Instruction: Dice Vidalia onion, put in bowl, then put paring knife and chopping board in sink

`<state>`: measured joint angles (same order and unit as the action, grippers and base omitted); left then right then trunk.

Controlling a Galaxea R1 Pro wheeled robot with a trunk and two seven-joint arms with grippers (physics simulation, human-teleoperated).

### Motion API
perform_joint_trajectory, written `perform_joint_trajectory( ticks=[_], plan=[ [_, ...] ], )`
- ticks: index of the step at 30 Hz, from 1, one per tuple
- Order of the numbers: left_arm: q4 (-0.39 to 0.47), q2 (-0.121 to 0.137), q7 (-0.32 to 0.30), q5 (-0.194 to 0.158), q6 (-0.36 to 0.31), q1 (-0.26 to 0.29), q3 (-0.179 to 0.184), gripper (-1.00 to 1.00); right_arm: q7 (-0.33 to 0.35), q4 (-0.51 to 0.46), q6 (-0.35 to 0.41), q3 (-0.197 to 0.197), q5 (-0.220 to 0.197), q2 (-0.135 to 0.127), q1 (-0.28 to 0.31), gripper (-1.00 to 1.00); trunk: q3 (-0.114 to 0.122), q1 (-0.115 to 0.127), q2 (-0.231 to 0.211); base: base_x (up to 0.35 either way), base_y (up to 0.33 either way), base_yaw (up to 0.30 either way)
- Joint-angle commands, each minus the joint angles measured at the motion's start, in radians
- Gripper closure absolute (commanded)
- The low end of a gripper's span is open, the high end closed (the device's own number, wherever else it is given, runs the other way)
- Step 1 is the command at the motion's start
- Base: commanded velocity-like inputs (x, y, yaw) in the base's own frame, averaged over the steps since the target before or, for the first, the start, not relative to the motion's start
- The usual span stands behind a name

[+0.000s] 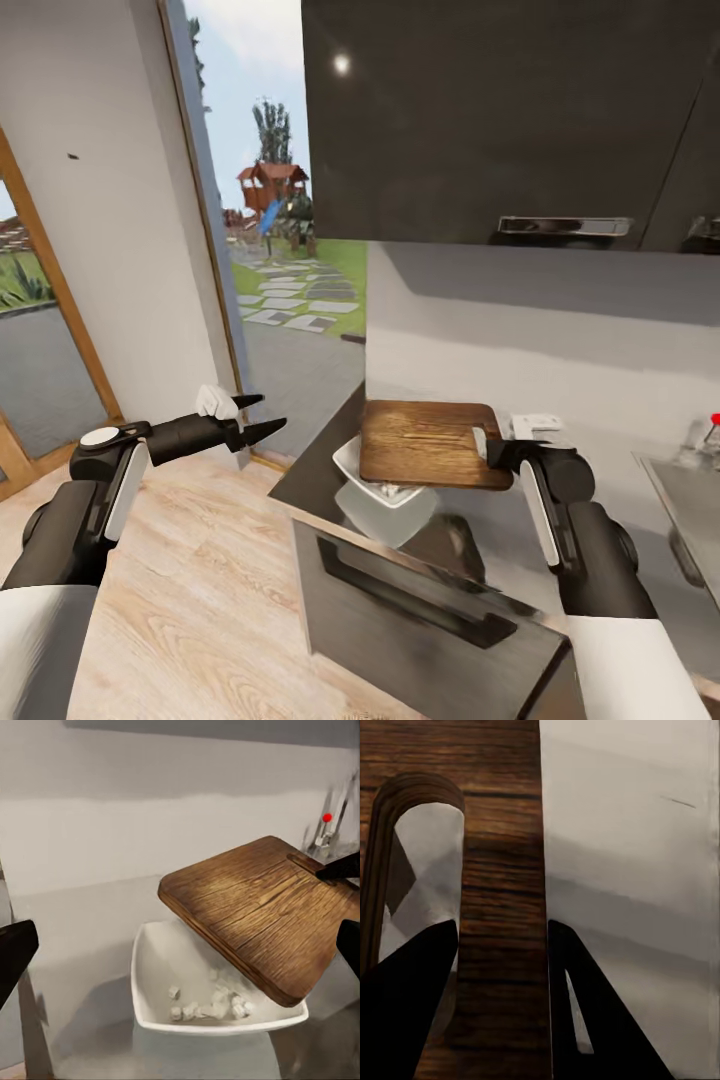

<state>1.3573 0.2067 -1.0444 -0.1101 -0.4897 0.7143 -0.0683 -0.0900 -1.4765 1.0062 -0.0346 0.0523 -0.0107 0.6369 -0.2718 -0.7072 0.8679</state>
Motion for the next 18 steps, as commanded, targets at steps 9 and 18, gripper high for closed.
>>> perform_joint_trajectory(
  ticks=[9, 18],
  plan=[
    [0.000, 0.000, -0.002, -0.005, -0.009, 0.000, -0.001, -1.00, 0.001, -0.001, 0.006, 0.001, 0.004, 0.000, 0.002, 1.00, -0.001, 0.000, 0.001, -0.062, 0.000, -0.294],
    [0.000, -0.011, 0.002, -0.005, -0.007, 0.001, 0.000, -1.00, 0.001, -0.001, 0.005, 0.001, 0.004, 0.000, 0.002, 1.00, -0.001, 0.000, 0.001, 0.074, -0.063, -0.289]
  ],
)
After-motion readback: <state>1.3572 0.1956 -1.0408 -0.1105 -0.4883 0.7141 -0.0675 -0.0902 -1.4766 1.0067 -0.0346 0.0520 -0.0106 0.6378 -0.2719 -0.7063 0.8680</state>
